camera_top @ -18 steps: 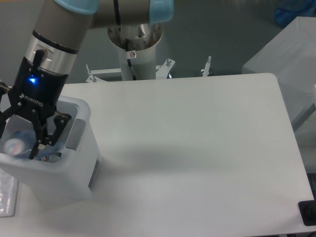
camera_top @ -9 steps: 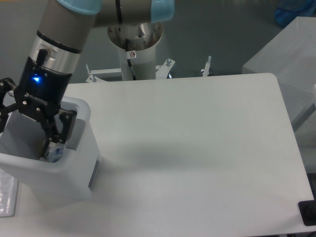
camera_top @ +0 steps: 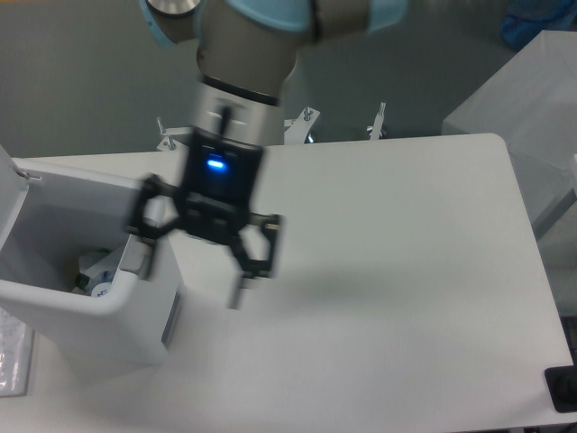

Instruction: Place the trash in the trash can

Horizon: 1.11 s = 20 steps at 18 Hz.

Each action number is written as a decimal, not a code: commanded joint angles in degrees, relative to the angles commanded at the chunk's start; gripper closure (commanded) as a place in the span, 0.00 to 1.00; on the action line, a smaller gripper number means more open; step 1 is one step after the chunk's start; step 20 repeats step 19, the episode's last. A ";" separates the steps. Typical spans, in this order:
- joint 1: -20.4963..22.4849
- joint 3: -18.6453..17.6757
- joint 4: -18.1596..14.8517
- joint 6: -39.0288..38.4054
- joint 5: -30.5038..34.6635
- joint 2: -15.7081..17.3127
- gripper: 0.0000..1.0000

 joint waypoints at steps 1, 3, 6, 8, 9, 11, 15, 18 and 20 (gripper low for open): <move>0.70 0.09 -1.58 2.90 1.76 -0.53 0.00; 2.46 0.00 -5.27 9.22 4.23 -0.88 0.00; 3.43 -0.09 -10.98 19.77 8.00 -1.41 0.00; 3.43 -1.57 -11.97 24.35 12.56 -2.89 0.00; 3.35 -1.50 -11.79 25.77 15.02 -4.64 0.00; 3.08 -1.32 -12.84 29.10 20.82 -5.98 0.00; 2.82 -0.97 -16.89 36.75 27.87 -7.65 0.00; 2.90 -0.88 -16.89 39.23 28.76 -8.00 0.00; 2.90 -0.71 -16.80 39.23 28.76 -8.00 0.00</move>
